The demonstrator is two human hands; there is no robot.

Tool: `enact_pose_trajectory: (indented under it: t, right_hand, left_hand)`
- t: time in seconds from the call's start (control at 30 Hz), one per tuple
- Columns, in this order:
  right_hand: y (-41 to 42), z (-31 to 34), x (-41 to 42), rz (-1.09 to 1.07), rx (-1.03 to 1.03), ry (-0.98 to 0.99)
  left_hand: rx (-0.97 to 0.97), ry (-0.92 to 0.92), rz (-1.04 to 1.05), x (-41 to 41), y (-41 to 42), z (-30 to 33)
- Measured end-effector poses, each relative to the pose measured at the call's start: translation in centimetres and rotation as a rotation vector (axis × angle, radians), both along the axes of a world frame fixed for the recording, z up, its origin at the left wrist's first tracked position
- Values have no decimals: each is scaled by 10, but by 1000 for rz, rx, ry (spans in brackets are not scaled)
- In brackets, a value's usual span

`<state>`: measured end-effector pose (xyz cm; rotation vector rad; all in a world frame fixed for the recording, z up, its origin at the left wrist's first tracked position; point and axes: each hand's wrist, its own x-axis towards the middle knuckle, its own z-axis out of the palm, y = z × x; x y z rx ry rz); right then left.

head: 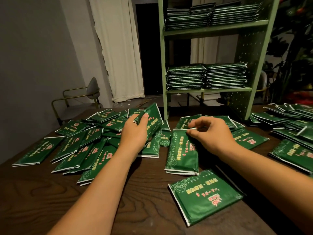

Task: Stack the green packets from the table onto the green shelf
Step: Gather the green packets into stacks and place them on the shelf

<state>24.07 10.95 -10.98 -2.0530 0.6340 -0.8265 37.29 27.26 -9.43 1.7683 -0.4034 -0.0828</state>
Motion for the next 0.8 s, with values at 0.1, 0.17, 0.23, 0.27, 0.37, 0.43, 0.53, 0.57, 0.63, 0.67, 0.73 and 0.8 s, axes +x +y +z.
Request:
enact_pose_trajectory:
  t: [0.1,0.17,0.23,0.27,0.37,0.43,0.53,0.57,0.63,0.67,0.73,0.8]
  right_hand:
    - [-15,2,-21,-48,7,-66]
    - [-22,3,-33,-61,41,-140]
    - [-21,5,-36,-34,85,-191]
    - [-20,7,-37,-10,108,-212]
    - [-15,16,-44,106,172,-286]
    - [-12,24,-48,189,188,-326]
    - [-6,36,-56,372,282,-351]
    - [-4,39,-59,431,294,-324]
    - [-2,41,-62,507,307,-266]
    - [-2,40,-62,527,323,-246]
    - [-3,39,-63,542,299,-182]
    - [-6,39,-63,527,215,-95]
  left_hand:
    - [-81,48,-79,-2,-3,-4]
    - [-64,13,-117,-10,-6,-5]
    - [8,-65,-106,-13,-5,-8]
    - [64,-116,-87,-15,-6,-8]
    - [92,-124,-41,-19,-7,-7]
    - [27,-62,-31,-16,-8,-7]
    - [-130,65,-47,-15,-10,-7]
    - [-168,97,-61,-15,-11,-8]
    - [-222,152,-80,-14,-13,-9]
    - [-246,194,-91,-15,-14,-8]
    - [-328,317,-153,-15,-14,-5]
    - [-383,414,-241,-17,-13,0]
